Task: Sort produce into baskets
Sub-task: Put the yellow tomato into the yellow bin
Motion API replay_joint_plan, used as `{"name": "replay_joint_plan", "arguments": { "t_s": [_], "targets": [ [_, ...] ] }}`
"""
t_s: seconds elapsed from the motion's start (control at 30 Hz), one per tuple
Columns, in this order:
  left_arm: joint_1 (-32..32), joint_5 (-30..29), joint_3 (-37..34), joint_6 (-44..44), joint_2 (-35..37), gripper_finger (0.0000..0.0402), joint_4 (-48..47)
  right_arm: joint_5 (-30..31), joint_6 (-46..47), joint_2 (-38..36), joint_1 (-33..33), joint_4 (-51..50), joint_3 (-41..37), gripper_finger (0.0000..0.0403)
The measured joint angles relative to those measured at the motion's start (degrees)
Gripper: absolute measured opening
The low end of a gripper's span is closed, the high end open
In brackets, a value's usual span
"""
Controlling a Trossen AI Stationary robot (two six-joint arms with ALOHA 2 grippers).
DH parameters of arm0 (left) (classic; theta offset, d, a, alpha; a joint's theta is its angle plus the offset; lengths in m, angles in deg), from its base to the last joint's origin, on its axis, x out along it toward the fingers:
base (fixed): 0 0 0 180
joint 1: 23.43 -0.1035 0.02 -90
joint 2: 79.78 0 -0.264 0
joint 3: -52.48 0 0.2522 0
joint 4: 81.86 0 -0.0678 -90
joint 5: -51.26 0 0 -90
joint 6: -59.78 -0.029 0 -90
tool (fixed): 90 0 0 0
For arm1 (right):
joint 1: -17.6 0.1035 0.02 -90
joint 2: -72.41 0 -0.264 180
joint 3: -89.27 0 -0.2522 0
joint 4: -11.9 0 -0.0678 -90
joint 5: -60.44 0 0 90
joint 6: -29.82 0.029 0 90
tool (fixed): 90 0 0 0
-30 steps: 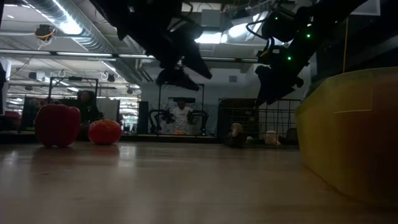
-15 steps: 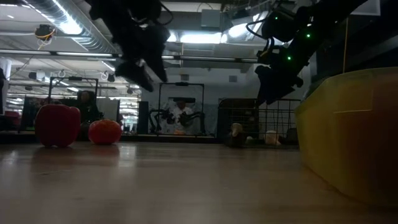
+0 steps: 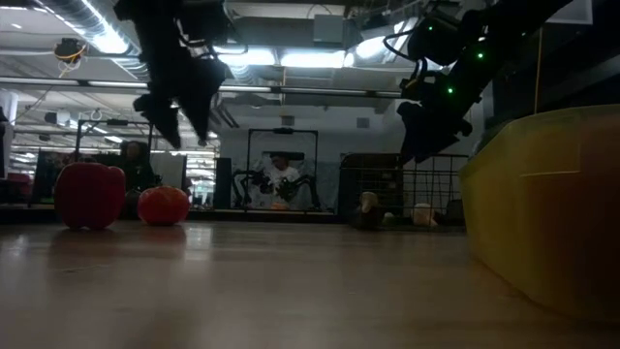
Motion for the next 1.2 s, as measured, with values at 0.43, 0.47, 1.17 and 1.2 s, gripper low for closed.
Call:
{"name": "replay_joint_plan", "arguments": {
  "t_s": [0.43,0.47,1.17,1.2],
  "targets": [
    [-4.74,-1.54,0.00,-5.42,-0.10,0.0370,-3.11,-0.02,0.00,0.00,0.00,0.02,0.00,0.0269],
    [-5.41,-1.57,0.00,-5.42,-0.10,0.0370,-2.74,-0.02,0.00,0.00,0.00,0.02,0.00,0.0269],
    [-10.57,1.09,-0.04,-18.46,-10.06,0.0370,-2.79,-0.02,0.02,0.00,0.00,0.02,0.00,0.0269],
    [-10.58,1.09,-0.04,-18.06,-10.10,0.0370,-3.08,-0.02,0.02,0.00,0.02,0.02,0.00,0.0269]
  ]
}}
